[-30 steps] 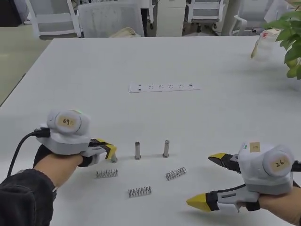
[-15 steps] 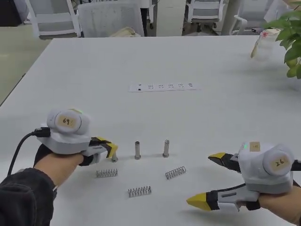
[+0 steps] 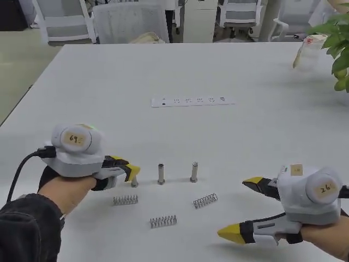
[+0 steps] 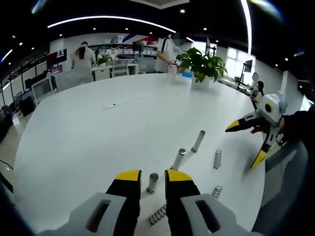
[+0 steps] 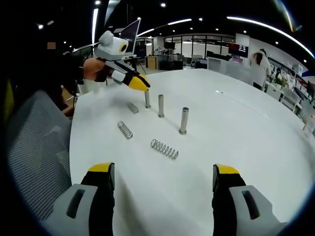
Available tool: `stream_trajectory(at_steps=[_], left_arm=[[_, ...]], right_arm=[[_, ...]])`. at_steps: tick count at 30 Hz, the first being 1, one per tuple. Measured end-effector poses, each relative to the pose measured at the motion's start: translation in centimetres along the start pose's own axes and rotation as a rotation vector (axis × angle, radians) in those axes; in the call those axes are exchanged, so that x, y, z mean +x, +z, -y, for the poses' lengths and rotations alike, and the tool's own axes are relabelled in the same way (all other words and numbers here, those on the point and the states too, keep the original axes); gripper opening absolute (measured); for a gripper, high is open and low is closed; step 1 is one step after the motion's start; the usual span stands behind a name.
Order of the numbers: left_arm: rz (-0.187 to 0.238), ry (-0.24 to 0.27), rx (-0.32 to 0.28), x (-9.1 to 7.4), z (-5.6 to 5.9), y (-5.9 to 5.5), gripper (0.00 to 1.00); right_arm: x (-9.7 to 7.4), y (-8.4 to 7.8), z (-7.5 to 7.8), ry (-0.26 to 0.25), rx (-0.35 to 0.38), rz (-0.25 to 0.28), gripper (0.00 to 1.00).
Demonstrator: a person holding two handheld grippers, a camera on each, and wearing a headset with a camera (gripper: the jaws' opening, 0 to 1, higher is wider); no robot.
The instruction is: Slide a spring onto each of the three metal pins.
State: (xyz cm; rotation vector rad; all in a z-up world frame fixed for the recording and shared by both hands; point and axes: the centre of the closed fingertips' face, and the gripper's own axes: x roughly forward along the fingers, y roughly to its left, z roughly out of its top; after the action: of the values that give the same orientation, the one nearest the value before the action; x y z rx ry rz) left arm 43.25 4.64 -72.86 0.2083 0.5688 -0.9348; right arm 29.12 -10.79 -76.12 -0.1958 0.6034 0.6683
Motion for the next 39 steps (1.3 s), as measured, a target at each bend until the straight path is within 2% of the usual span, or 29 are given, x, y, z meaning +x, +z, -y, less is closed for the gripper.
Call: stream_trajectory(at_steps=[6, 16, 27, 39], left_arm=[[0.0, -0.001, 0.003, -0.2, 0.0, -0.2, 0.18], [-0.01, -0.017, 0.002, -0.8, 0.0, -0.9, 0.2], [-0.039, -0.044, 0.003, -1.2, 0.4, -2.5, 0.22], [-0.071, -0.077, 0.022, -1.1, 0.9, -4.1, 0.21]], right_arm=[[0.0, 0.0, 0.0, -0.001, 0.0, -0.001, 0.81], [0.0, 0.1, 0.0, -0.001, -0.002, -0.001, 0.81], [0.0, 0.0, 0.0, 0.0, -0.001, -0.003, 0.81], [0.0, 0.0, -0.1, -0.002, 0.0, 0.0, 0.81]])
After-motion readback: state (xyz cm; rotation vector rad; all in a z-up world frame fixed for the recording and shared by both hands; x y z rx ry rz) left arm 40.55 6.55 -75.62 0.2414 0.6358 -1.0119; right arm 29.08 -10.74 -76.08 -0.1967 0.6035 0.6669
